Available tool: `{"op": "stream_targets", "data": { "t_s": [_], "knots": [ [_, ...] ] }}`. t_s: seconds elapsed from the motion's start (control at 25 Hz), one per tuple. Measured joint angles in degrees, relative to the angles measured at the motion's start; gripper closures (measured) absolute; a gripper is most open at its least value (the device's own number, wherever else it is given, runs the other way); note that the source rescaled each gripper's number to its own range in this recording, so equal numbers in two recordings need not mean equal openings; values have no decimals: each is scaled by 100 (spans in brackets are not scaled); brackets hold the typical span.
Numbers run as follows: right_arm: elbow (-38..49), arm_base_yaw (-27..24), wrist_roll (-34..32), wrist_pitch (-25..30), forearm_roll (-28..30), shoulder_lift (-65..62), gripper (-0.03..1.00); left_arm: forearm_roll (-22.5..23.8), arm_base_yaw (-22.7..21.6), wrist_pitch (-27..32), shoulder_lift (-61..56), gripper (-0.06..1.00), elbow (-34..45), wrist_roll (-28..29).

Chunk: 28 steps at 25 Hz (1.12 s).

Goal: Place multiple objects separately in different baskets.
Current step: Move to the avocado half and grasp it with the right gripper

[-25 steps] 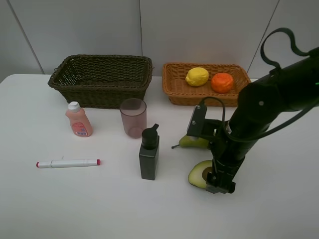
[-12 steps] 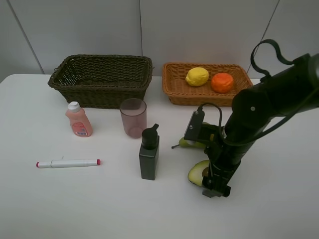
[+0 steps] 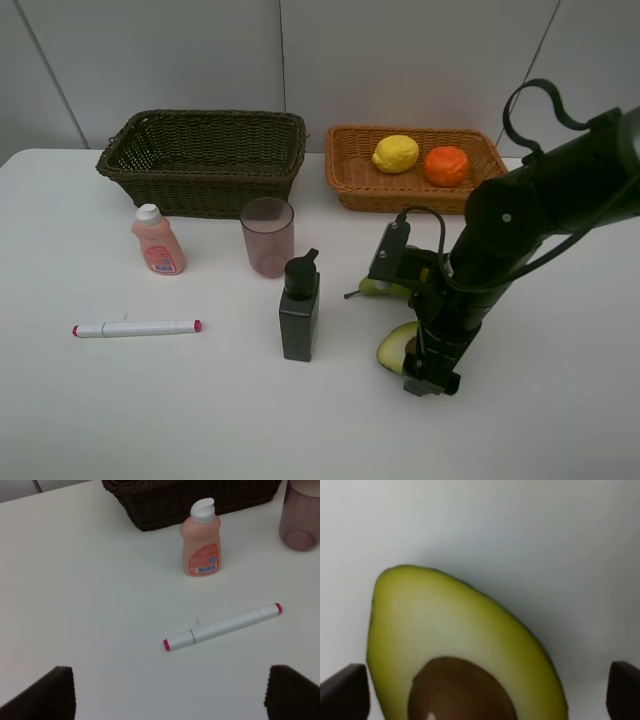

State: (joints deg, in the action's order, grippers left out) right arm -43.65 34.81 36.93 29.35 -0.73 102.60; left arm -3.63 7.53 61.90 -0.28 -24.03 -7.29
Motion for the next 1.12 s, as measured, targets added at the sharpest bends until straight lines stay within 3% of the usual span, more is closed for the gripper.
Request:
{"op": "stream_targets", "data": {
  "t_s": [0.56,0.64,0.68,0.72,0.84,1.12],
  "knots": [
    [0,0,0,-6,171,0,-2,0,0,0,0,-6,0,0],
    [0,0,0,1,193,0,8,0,0,0,0,-6,0,0],
    [0,0,0,1,193,0,18,0,0,0,0,-6,0,0],
    [0,0,0,1,193,0,32,0,0,0,0,-6,0,0],
    [0,0,0,5,133,0,93,0,0,0,0,-6,0,0],
    [0,0,-5,5,28,-5,94,0,0,0,0,-6,0,0]
  ]
}}
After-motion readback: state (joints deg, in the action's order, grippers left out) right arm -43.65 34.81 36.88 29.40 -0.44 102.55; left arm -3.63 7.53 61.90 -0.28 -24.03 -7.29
